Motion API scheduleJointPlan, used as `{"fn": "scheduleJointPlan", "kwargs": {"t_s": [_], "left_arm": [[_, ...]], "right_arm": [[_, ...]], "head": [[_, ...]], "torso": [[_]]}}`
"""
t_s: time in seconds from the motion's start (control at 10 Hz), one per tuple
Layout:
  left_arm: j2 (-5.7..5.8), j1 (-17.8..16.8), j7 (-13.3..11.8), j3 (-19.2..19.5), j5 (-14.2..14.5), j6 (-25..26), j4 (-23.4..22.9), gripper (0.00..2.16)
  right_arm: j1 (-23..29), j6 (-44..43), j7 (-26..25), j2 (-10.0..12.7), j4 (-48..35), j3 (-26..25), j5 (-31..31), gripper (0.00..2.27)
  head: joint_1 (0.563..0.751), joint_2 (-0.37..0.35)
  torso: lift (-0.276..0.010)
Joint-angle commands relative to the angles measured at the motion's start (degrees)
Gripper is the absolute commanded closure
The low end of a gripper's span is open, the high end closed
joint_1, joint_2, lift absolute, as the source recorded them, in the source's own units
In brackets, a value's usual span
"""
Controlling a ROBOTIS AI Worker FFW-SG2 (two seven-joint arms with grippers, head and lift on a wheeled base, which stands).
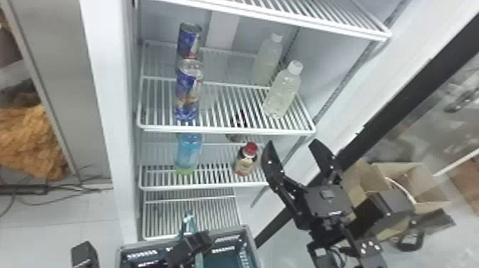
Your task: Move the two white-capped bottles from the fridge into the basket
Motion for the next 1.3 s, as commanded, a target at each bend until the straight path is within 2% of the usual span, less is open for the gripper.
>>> {"fn": "scheduleJointPlan", "kwargs": {"t_s": [0.0, 1.2], "left_arm": [[0.0, 0.04, 0.0, 0.06, 0.05, 0.0, 0.0, 1.16], [0.0, 0.32, -0.09, 0.17, 0.16, -0.42, 0.0, 1.16]], "right_arm": [[0.0, -0.07, 0.0, 0.0, 0.14, 0.0, -0.09, 0.21], [-1.12, -0.07, -0.09, 0.18, 1.55, -0.23, -0.66, 0.2]], "head": [[0.695, -0.35], [0.695, -0.35]], "torso": [[0.0], [0.0]]}}
